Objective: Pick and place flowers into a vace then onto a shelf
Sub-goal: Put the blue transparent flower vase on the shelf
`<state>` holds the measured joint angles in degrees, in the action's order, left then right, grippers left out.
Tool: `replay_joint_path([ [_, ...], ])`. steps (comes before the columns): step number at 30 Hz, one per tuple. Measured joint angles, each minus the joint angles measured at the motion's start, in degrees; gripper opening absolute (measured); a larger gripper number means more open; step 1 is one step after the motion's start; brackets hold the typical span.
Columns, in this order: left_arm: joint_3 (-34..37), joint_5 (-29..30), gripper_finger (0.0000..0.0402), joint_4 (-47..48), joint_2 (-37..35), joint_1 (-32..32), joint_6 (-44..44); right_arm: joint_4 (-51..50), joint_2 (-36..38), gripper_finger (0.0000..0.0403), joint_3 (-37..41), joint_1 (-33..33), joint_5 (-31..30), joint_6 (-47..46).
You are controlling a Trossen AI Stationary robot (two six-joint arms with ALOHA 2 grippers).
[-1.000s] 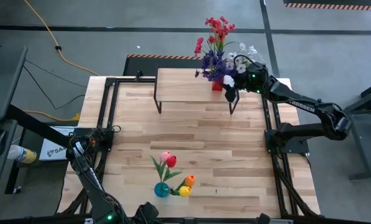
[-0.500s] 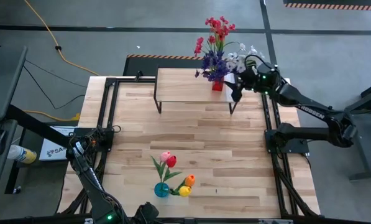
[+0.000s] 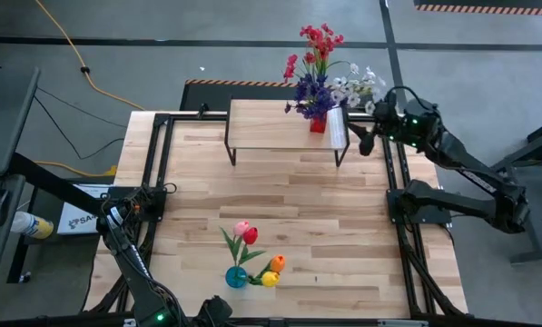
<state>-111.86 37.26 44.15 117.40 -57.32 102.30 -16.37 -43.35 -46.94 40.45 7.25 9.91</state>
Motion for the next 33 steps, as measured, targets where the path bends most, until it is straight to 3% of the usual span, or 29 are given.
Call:
replay_joint_path([
  [10,0.0,0.0,0.0239,-1.6,0.0,0.0,-4.4,-4.4,7.0,0.0280,0.0,0.0,11.9,-5.0],
  [18,0.0,0.4,0.0239,-2.4,0.0,0.0,-5.0,-2.2,10.8,0.0279,0.0,-1.5,22.6,-13.0],
  [33,0.0,4.0,0.0239,-2.4,0.0,0.0,-6.0,26.1,15.0,0.0280,0.0,-13.5,38.0,-31.1],
])
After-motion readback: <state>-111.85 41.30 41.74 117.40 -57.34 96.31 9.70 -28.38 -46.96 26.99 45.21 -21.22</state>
